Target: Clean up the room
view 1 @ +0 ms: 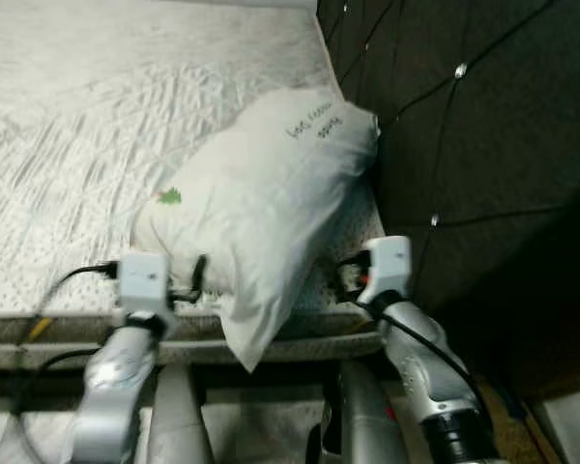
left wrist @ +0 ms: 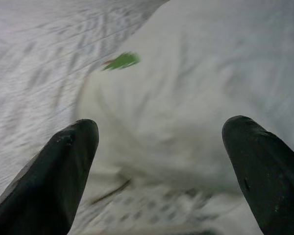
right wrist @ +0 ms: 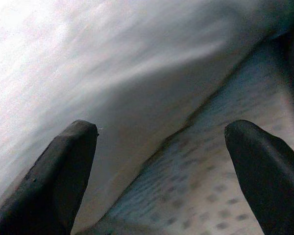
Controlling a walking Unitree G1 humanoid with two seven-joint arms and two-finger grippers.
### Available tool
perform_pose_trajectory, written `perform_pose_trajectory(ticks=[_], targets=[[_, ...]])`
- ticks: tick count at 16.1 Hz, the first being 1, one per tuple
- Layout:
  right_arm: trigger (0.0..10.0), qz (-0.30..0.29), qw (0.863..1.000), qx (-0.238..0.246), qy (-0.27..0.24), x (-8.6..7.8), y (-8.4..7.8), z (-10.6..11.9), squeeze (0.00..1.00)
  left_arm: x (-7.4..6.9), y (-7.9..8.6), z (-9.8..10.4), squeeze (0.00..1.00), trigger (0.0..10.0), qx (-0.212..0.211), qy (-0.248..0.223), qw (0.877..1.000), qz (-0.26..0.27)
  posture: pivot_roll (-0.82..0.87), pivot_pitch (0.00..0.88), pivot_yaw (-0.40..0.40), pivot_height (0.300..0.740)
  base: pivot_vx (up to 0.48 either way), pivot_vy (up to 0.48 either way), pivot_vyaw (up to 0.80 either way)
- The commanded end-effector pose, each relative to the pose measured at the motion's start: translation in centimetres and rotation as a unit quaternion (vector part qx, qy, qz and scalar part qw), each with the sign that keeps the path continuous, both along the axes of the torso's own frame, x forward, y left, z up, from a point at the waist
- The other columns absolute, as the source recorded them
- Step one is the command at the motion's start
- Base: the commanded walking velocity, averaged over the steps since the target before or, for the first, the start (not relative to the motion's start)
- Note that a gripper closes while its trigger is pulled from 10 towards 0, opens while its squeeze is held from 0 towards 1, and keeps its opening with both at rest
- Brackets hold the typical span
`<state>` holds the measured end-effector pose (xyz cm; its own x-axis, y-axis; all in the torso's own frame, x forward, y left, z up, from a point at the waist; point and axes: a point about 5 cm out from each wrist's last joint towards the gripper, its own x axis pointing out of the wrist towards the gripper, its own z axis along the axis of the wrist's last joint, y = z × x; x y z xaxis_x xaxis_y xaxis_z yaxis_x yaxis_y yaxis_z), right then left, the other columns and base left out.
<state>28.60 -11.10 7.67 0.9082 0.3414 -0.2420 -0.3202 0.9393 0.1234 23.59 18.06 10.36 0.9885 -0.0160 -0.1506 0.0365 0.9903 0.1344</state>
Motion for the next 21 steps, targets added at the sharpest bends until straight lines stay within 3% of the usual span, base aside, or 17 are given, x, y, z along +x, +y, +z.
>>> perform_pose_trajectory(ticks=[1, 3, 6, 10, 12, 13, 17, 18, 21], targets=[[10.0, 0.020, 1.000, 0.001, 0.018, 0.0, 0.4, -0.3, 0.00, -0.6, 0.3, 0.6, 0.00, 10.0, 0.008, -0.002, 1.000, -0.001, 0.09, 0.165, -0.093, 0.577, 0.000, 0.000, 0.00], [10.0, 0.051, 0.998, 0.004, 0.029, -0.1, 0.9, -0.3, 0.00, -1.4, 0.8, 0.7, 0.00, 10.0, 0.028, 0.006, 1.000, 0.010, 0.11, 0.176, -0.098, 0.557, 0.000, 0.000, 0.00], [10.0, 0.151, 0.987, 0.003, 0.057, -0.4, 1.9, -0.5, 0.00, -2.5, 0.4, 0.6, 0.00, 10.0, 0.032, 0.014, 0.999, -0.007, 0.12, 0.179, -0.104, 0.537, 0.000, 0.000, 0.00], [10.0, 0.233, 0.969, -0.015, 0.075, -0.9, 2.2, -0.7, 0.00, -2.5, 0.3, 0.3, 0.00, 10.0, 0.032, 0.020, 0.999, -0.016, 0.12, 0.164, -0.094, 0.537, 0.000, 0.000, 0.00], [10.0, 0.269, 0.960, -0.010, 0.084, -1.4, 2.1, -0.5, 0.00, -2.4, 0.2, 0.2, 0.00, 10.0, 0.028, 0.022, 0.999, -0.024, 0.12, 0.150, -0.088, 0.537, 0.000, 0.000, 0.00], [10.0, 0.301, 0.949, 0.016, 0.091, -1.8, 2.4, 0.1, 0.00, -2.1, 0.2, 0.2, 0.00, 10.0, 0.028, 0.021, 0.999, -0.029, 0.12, 0.137, -0.084, 0.537, 0.000, 0.000, 0.00], [10.0, 0.287, 0.953, 0.050, 0.088, -0.9, 4.7, 0.5, 0.00, -2.2, 0.7, -0.3, 0.00, 10.0, 0.039, 0.023, 0.999, -0.022, 0.15, 0.078, -0.077, 0.537, 0.000, 0.000, 0.00], [10.0, 0.280, 0.952, 0.081, 0.096, -0.4, 6.0, 0.8, 0.00, -2.7, 1.2, -0.5, 0.00, 10.0, 0.048, 0.030, 0.998, -0.014, 0.17, 0.067, -0.079, 0.537, 0.000, 0.000, 0.00], [10.0, 0.268, 0.950, 0.116, 0.106, 0.3, 7.7, 1.2, 0.00, -4.0, 2.8, -1.1, 0.00, 10.0, 0.062, 0.045, 0.997, 0.030, 0.22, 0.063, -0.100, 0.537, 0.000, 0.000, 0.00]])
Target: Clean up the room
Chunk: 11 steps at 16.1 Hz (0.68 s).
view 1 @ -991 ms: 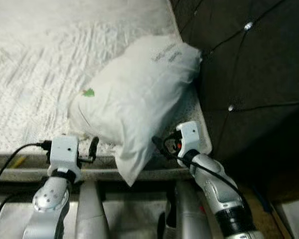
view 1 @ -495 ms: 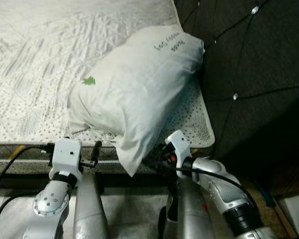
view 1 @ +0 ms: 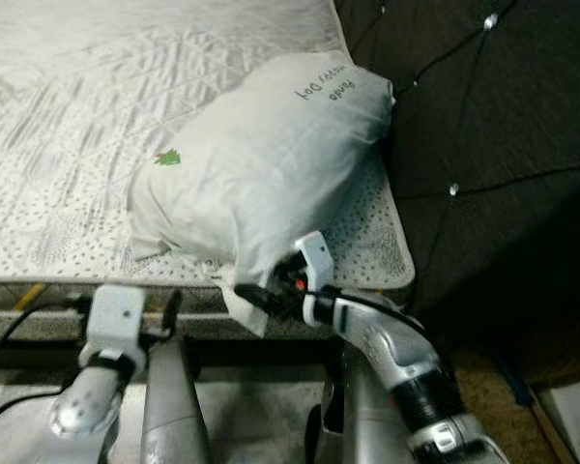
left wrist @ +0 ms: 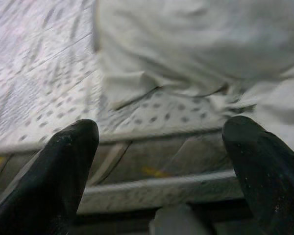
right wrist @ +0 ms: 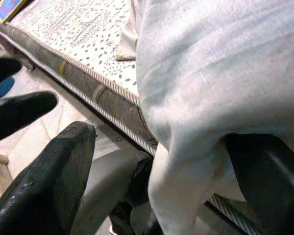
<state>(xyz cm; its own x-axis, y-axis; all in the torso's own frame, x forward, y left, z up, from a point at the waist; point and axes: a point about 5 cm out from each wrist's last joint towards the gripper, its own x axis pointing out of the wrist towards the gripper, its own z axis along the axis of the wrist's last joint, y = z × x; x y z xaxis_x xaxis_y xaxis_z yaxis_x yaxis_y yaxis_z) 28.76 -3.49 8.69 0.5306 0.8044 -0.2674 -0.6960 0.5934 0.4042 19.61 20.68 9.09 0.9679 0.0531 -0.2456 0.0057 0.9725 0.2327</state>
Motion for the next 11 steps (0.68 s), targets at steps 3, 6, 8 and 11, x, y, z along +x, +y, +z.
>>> perform_pose_trajectory(ticks=[3, 6, 8, 11], targets=[[10.0, -0.032, 0.999, 0.012, 0.029, 0.7, 1.2, -0.1, 0.00, -0.9, 1.0, -0.2, 0.00, 10.0, 0.013, 0.006, 0.999, 0.040, 0.23, 0.064, -0.108, 0.537, 0.000, 0.000, 0.00], [10.0, -0.109, 0.994, -0.004, 0.023, 1.9, 1.1, -0.1, 0.00, -0.9, 1.6, -0.5, 0.00, 10.0, 0.014, 0.012, 0.998, 0.065, 0.23, 0.058, -0.101, 0.537, 0.000, 0.000, 0.00], [10.0, -0.167, 0.986, -0.004, 0.017, 2.6, 1.0, 0.2, 0.00, -0.2, 1.6, -0.2, 0.00, 10.0, 0.014, 0.007, 0.998, 0.060, 0.22, 0.055, -0.095, 0.537, 0.000, 0.000, 0.00], [0.0, -0.252, 0.967, 0.009, 0.040, 3.5, 0.0, 0.2, 0.00, 0.4, 1.5, -0.1, 0.00, 10.0, 0.012, 0.001, 0.998, 0.058, 0.21, 0.049, -0.091, 0.537, 0.000, 0.000, 0.00]])
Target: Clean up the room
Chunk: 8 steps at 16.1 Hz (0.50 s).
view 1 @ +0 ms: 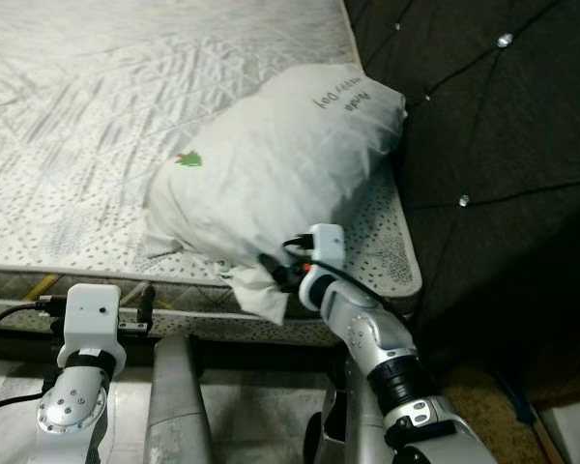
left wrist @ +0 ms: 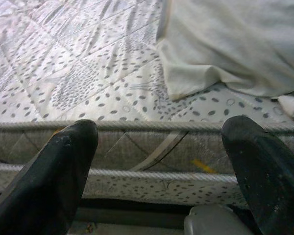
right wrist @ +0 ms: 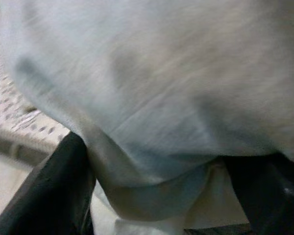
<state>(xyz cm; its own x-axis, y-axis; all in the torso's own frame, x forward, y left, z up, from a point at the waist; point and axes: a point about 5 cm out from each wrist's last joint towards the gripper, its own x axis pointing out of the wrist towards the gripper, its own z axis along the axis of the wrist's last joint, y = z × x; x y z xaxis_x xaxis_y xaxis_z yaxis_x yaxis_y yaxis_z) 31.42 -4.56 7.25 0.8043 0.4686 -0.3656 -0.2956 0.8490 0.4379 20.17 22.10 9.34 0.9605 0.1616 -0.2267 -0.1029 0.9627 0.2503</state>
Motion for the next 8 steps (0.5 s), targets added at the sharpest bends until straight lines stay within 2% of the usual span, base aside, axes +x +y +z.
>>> perform_pose_trajectory(ticks=[1, 5, 8], targets=[[0.0, -0.043, 0.999, 0.026, -0.014, 1.1, 0.5, 1.6, 0.00, -0.1, 0.1, -0.4, 0.00, 10.0, 0.001, 0.009, 1.000, 0.004, 0.20, 0.046, -0.089, 0.537, 0.000, 0.000, 0.00], [0.0, -0.097, 0.995, 0.005, -0.001, 2.0, -1.1, 1.1, 0.00, 0.5, -0.1, -0.3, 0.00, 10.0, -0.001, 0.006, 1.000, 0.002, 0.19, 0.046, -0.091, 0.537, 0.000, 0.000, 0.00], [0.0, -0.107, 0.994, 0.008, -0.004, 2.2, -1.3, 1.3, 0.00, 0.7, -0.1, -0.3, 0.00, 10.0, 0.000, 0.004, 1.000, 0.000, 0.19, 0.048, -0.088, 0.537, 0.000, 0.000, 0.00]])
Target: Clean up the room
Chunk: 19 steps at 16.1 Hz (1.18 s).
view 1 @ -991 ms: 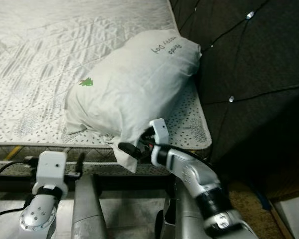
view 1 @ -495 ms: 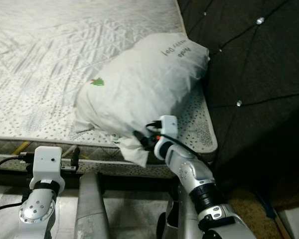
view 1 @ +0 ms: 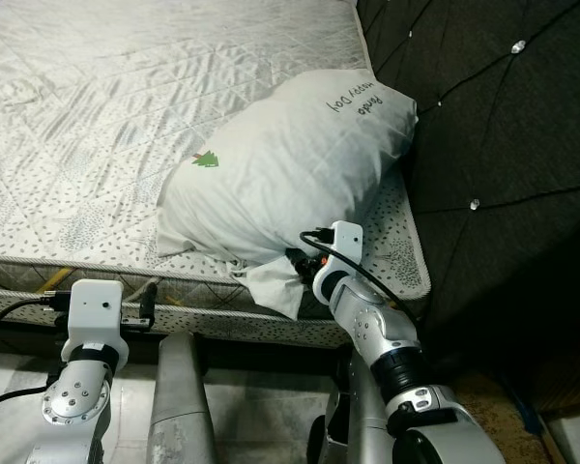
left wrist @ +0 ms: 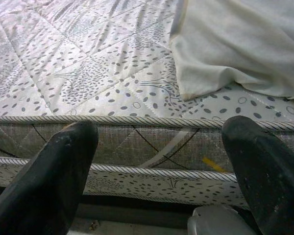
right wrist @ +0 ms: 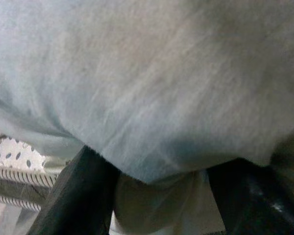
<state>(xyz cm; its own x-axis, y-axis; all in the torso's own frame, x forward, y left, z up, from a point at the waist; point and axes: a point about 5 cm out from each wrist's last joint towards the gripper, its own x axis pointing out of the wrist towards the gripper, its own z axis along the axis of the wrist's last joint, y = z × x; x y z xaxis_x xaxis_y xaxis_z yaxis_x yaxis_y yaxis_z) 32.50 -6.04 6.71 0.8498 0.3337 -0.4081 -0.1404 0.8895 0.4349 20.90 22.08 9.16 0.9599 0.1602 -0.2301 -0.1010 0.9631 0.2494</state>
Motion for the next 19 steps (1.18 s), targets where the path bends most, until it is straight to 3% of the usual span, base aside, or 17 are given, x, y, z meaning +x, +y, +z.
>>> perform_pose_trajectory(ticks=[1, 9, 12, 15, 17, 19], targets=[[0.0, -0.035, 0.999, 0.016, -0.034, 1.6, 0.0, 2.2, 0.00, 0.2, 0.0, 0.1, 0.00, 10.0, 0.005, -0.002, 1.000, -0.002, 0.20, 0.066, -0.083, 0.537, 0.000, 0.000, 0.00], [0.0, -0.096, 0.992, -0.027, -0.082, 4.1, -3.1, 4.0, 0.00, 0.7, -0.4, 0.4, 0.00, 10.0, 0.000, -0.009, 1.000, 0.000, 0.20, 0.053, -0.085, 0.537, 0.000, 0.000, 0.00], [0.0, -0.139, 0.984, -0.042, -0.103, 5.4, -5.5, 5.5, 0.00, 1.0, -0.4, 0.5, 0.00, 10.0, -0.002, -0.012, 1.000, 0.001, 0.19, 0.050, -0.085, 0.537, 0.000, 0.000, 0.00], [0.0, -0.217, 0.964, -0.068, -0.141, 7.3, -10.8, 8.9, 0.00, 1.2, -0.4, 0.5, 0.00, 10.0, -0.009, -0.013, 1.000, 0.005, 0.19, 0.044, -0.088, 0.537, 0.000, 0.000, 0.00], [0.0, -0.249, 0.953, -0.084, -0.150, 7.4, -13.2, 9.7, 0.00, 1.3, -0.5, 0.5, 0.00, 10.0, -0.009, -0.014, 1.000, 0.005, 0.19, 0.043, -0.090, 0.537, 0.000, 0.000, 0.00], [0.0, -0.315, 0.927, -0.132, -0.153, 6.6, -18.0, 10.4, 0.00, 1.3, -0.6, 0.4, 0.00, 10.0, -0.011, -0.013, 1.000, 0.005, 0.19, 0.043, -0.090, 0.537, 0.000, 0.000, 0.00]])
